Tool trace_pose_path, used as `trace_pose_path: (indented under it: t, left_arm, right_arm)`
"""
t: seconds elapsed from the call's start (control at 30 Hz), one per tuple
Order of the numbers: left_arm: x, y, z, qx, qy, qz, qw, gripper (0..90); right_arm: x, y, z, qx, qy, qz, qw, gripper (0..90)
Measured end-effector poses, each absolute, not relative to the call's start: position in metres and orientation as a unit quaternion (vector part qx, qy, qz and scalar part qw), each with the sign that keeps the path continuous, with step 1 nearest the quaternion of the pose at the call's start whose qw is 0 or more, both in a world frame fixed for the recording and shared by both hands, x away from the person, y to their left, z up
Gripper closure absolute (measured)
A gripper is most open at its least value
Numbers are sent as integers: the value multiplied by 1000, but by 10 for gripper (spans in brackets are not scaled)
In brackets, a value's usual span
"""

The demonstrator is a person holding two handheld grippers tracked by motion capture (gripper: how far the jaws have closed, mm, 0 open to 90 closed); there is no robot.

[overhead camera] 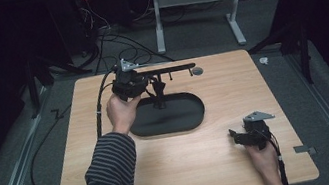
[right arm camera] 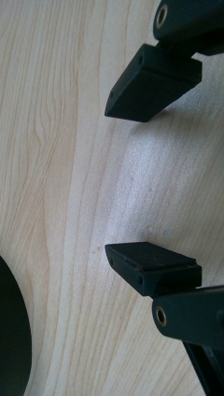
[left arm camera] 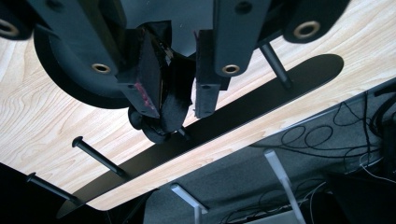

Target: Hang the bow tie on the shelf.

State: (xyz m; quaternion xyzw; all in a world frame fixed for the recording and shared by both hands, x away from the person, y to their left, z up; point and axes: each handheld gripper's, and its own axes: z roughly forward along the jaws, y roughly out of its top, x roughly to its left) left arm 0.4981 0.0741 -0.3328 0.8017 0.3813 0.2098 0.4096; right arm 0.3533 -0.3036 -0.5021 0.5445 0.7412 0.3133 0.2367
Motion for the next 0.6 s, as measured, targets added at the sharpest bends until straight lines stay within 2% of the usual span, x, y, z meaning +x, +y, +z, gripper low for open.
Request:
trace_pose_path:
  t: [0.6]
  left_arm:
    - [497, 77, -330, 795, 389, 215, 413, 644]
  right_arm:
    - [353, -304, -502, 544, 741, 313, 237, 300]
